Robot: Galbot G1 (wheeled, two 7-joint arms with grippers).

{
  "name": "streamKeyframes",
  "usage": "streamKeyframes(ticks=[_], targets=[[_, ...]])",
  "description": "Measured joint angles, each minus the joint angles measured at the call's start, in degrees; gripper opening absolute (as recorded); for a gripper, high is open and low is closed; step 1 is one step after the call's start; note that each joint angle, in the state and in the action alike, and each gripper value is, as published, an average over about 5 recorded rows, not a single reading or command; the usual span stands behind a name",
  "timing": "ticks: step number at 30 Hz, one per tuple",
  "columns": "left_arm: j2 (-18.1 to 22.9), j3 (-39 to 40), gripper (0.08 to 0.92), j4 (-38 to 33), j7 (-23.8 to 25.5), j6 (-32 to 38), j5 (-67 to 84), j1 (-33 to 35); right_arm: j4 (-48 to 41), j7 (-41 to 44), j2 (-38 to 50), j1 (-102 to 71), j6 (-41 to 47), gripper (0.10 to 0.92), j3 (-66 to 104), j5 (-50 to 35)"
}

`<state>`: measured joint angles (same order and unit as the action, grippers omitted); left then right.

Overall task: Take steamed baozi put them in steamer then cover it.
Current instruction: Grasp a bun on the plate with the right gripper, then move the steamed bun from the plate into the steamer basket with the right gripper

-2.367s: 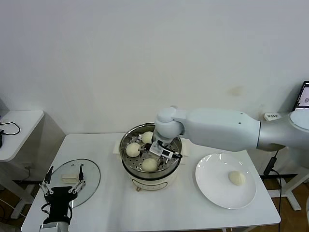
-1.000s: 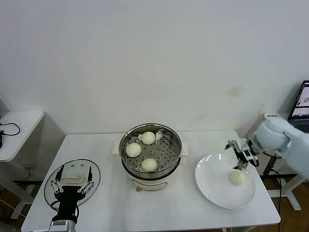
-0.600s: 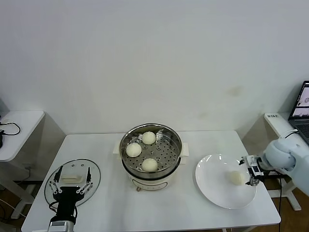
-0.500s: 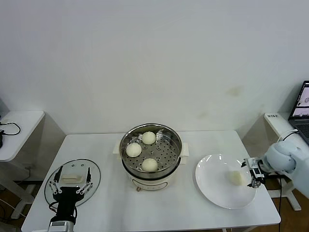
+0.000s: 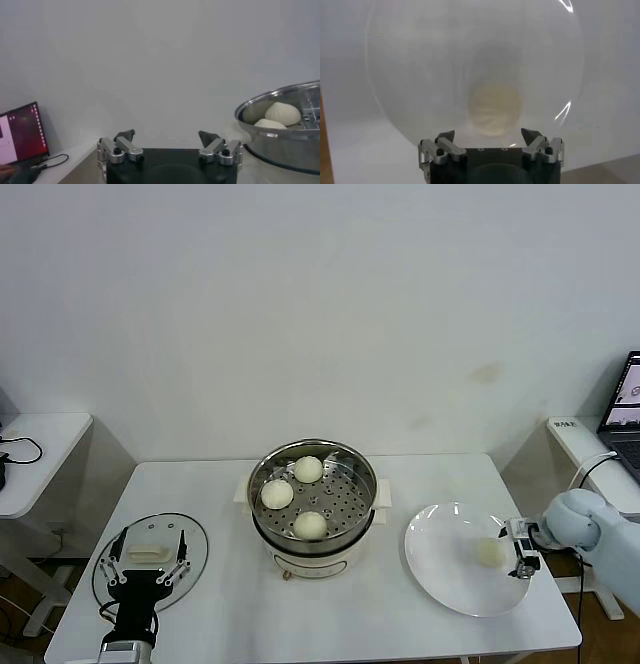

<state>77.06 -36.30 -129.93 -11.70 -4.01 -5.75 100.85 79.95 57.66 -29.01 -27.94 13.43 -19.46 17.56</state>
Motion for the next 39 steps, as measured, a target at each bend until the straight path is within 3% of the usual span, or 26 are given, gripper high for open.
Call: streamKeyframes(ticks=[21,39], targets=[[0.4,0.4,0.823,0.0,0.0,0.0,-0.2,0.0,-1.3,1.2,-1.9,1.6,0.8,0.632,-1.1,-0.2],[-0.3,0.6,0.823,-0.1,0.0,0.1,0.0,-0.6,3.0,4.3,1.7,16.2,3.1,0.628,-10.7,-7.4]])
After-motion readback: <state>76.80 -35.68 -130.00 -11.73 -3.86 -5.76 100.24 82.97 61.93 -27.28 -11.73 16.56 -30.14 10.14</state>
